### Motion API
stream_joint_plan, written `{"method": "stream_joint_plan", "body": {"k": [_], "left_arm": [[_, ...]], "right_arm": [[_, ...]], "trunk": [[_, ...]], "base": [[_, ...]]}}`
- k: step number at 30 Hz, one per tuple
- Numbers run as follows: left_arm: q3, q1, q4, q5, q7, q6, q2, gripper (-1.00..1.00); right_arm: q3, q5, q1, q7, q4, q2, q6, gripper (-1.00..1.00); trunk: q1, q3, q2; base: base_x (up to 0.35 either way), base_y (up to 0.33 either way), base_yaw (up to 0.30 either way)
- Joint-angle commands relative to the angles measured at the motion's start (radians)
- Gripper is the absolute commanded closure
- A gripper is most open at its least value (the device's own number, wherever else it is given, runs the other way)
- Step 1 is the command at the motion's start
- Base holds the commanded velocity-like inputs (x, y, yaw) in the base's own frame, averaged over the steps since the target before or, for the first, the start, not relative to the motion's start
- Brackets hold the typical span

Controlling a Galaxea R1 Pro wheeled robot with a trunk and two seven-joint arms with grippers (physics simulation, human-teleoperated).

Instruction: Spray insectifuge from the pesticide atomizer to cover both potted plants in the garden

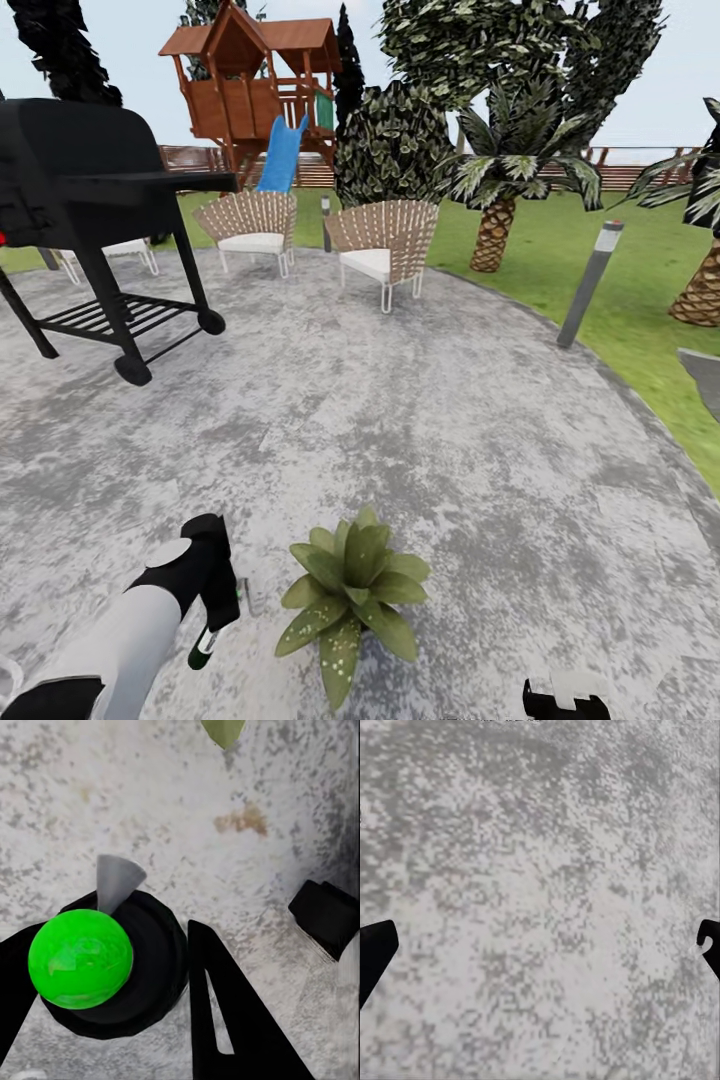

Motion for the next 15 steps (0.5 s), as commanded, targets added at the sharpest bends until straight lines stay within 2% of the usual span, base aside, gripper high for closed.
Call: {"method": "stream_joint_plan", "body": {"k": [1,4,7,8,9,11,15], "left_arm": [[0.006,-0.001,-0.002,-0.006,-0.007,0.02,-0.002,1.0],[0.003,-0.007,0.0,-0.01,-0.026,0.062,0.0,1.0],[-0.005,-0.026,-0.007,-0.028,-0.192,0.077,-0.002,1.0],[-0.007,-0.036,-0.01,-0.038,-0.218,0.078,-0.005,1.0],[-0.009,-0.049,-0.011,-0.052,-0.237,0.079,-0.008,1.0],[-0.013,-0.079,-0.014,-0.101,-0.271,0.111,-0.015,1.0],[-0.015,-0.091,-0.014,-0.121,-0.308,0.148,-0.017,1.0]], "right_arm": [[-0.007,0.011,0.0,-0.003,0.001,0.0,-0.002,-1.0],[-0.008,0.011,0.0,-0.003,0.001,-0.001,-0.002,-1.0],[-0.008,0.011,0.0,-0.003,0.001,0.0,-0.002,-1.0],[-0.008,0.011,0.0,-0.003,0.001,0.0,-0.002,-1.0],[-0.008,0.011,0.0,-0.003,0.001,0.0,-0.002,-1.0],[-0.008,0.011,0.0,-0.003,0.001,0.0,-0.002,-1.0],[-0.008,0.011,0.0,-0.003,0.001,0.0,-0.002,-1.0]], "trunk": [[0.0,-0.001,0.0],[0.0,-0.001,0.0],[0.0,-0.001,0.0],[0.0,-0.001,0.0],[0.0,-0.001,0.0],[0.0,-0.001,0.0],[0.0,-0.001,0.0]], "base": [[-0.073,-0.246,0.271],[-0.026,-0.263,0.275],[-0.003,-0.274,0.277],[-0.001,-0.275,0.278],[0.005,-0.276,0.278],[0.055,-0.276,0.278],[0.076,-0.276,0.278]]}}
